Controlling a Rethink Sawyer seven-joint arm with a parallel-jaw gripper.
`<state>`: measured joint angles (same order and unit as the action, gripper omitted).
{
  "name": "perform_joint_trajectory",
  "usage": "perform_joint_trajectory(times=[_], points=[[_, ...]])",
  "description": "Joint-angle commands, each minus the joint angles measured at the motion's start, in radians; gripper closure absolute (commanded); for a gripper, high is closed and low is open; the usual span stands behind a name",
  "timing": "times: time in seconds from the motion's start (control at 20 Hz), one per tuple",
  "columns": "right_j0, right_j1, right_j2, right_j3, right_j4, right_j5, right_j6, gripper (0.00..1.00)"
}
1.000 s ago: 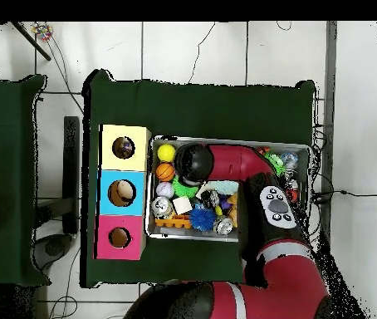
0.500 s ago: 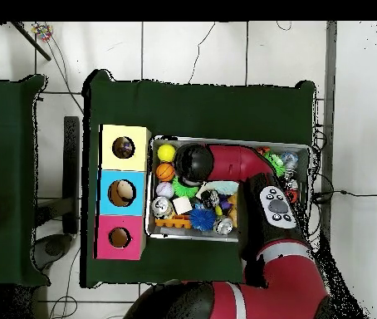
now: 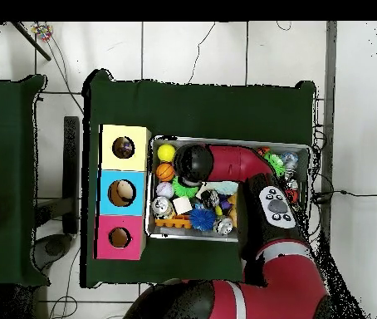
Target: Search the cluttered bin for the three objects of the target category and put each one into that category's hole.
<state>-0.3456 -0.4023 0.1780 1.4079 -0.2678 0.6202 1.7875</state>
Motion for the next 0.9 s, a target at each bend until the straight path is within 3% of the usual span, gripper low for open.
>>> perform_joint_trajectory(times=[0.05, 0.3, 0.9], points=[[-0.002, 0.056, 0.09, 0.085, 0.034, -0.031, 0.062, 0.0], [-0.016, 0.055, 0.103, 0.102, 0.037, -0.072, 0.063, 0.0], [-0.041, 0.05, 0.127, 0.118, 0.038, -0.069, 0.038, 0.0]])
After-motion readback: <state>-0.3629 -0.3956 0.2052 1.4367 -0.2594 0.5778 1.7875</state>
